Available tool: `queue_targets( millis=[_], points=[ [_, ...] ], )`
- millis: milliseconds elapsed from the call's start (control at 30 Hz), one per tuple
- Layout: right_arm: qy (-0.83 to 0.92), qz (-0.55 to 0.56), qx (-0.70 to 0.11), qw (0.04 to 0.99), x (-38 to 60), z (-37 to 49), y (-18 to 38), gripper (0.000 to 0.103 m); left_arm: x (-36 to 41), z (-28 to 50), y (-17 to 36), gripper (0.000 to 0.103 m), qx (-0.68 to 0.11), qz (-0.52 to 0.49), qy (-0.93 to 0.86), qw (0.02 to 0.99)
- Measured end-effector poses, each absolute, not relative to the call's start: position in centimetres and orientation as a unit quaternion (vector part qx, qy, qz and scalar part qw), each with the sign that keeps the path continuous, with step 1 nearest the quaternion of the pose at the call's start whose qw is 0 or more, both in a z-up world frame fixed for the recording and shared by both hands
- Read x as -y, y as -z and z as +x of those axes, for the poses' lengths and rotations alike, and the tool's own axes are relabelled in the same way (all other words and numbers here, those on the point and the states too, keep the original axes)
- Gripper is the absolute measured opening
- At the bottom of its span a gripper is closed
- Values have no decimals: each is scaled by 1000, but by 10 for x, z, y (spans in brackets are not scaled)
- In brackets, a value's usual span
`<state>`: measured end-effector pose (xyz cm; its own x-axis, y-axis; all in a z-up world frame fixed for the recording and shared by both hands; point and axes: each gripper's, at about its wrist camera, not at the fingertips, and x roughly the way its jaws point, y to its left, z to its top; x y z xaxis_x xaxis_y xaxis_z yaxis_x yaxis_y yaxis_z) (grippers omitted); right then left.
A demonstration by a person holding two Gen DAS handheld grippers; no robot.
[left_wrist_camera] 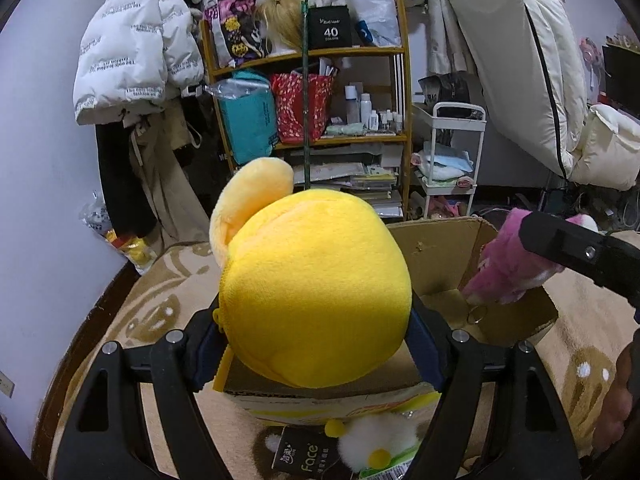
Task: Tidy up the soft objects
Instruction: 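Lift the yellow plush with the left gripper while the right gripper lifts the pink plush over the box, then open both grippers to drop the plushes into the box, then lower the left gripper to the clear bag while the right gripper reaches the purple-and-white doll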
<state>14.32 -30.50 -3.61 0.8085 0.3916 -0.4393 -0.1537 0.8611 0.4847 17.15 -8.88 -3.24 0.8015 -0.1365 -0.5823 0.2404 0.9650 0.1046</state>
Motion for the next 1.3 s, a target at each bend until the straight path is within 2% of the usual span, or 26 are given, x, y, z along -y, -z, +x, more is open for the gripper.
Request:
queue_targets(
  millis=[133,200,300,367,500,567,800,1300],
  points=[
    [-147,204,-279,927,301,144,38,72,88,172,35,84,-304,89,96,944],
    [-147,202,-282,926,300,145,39,73,87,170,33,92,-303,87,93,945],
    [-145,205,-284,925,301,145,39,76,81,167,31,94,-301,81,89,946],
    [-139,210,-283,925,304,143,39,87,77,165,29,96,-302,79,83,947],
    [-125,226,-279,925,313,137,37,93,67,161,26,98,-306,67,71,947],
    [-116,236,-281,923,316,135,36,103,62,159,24,98,-311,61,69,946],
    [-96,246,-294,918,322,118,35,103,49,140,19,98,-331,58,53,940],
    [-84,185,-309,929,307,66,10,103,30,75,8,98,-356,65,46,931]
  ],
)
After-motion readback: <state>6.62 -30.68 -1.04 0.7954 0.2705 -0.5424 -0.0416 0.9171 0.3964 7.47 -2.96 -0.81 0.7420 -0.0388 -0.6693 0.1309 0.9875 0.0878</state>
